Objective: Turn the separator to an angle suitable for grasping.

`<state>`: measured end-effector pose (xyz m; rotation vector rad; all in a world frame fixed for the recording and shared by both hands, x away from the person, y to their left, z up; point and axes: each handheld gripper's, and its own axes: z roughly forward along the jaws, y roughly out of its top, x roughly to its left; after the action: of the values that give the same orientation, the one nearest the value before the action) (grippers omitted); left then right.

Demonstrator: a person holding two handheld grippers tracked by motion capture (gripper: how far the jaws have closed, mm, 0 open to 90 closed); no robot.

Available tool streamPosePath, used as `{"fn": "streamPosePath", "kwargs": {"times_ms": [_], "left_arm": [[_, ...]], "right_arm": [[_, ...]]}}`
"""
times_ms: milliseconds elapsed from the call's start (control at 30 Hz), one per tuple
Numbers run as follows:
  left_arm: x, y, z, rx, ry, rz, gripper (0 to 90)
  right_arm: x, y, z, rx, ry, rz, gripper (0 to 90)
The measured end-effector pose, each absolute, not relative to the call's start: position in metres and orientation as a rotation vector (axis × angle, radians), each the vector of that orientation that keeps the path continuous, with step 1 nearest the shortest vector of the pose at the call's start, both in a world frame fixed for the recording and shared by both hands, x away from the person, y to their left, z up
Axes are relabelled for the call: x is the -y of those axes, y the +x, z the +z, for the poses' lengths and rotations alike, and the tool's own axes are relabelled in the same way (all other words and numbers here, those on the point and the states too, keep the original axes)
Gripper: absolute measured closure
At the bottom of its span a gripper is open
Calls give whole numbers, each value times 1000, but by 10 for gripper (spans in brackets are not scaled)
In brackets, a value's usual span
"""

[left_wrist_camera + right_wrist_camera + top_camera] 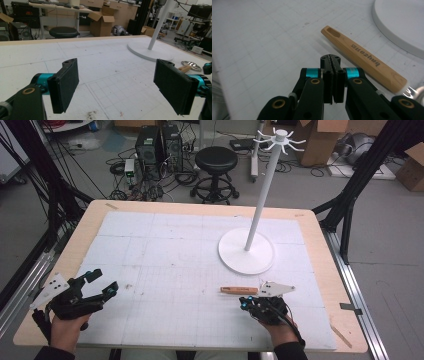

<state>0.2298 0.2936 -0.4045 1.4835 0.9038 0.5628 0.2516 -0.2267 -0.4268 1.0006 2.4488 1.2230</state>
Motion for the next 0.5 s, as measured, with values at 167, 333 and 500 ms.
{"fn": "streamPosePath", "kwargs": {"times_ms": [167,333,500], "left_arm": [[-296,230,-405,-912,1479,559,208],[-297,231,-405,-915,1477,557,208],[-299,231,-405,-919,1470,555,208]], "right_arm": [[215,274,-441,-2505,1034,1097,891],[217,282,-443,-2472,1051,1093,892],[225,285,-438,-2406,1106,1157,891]]}}
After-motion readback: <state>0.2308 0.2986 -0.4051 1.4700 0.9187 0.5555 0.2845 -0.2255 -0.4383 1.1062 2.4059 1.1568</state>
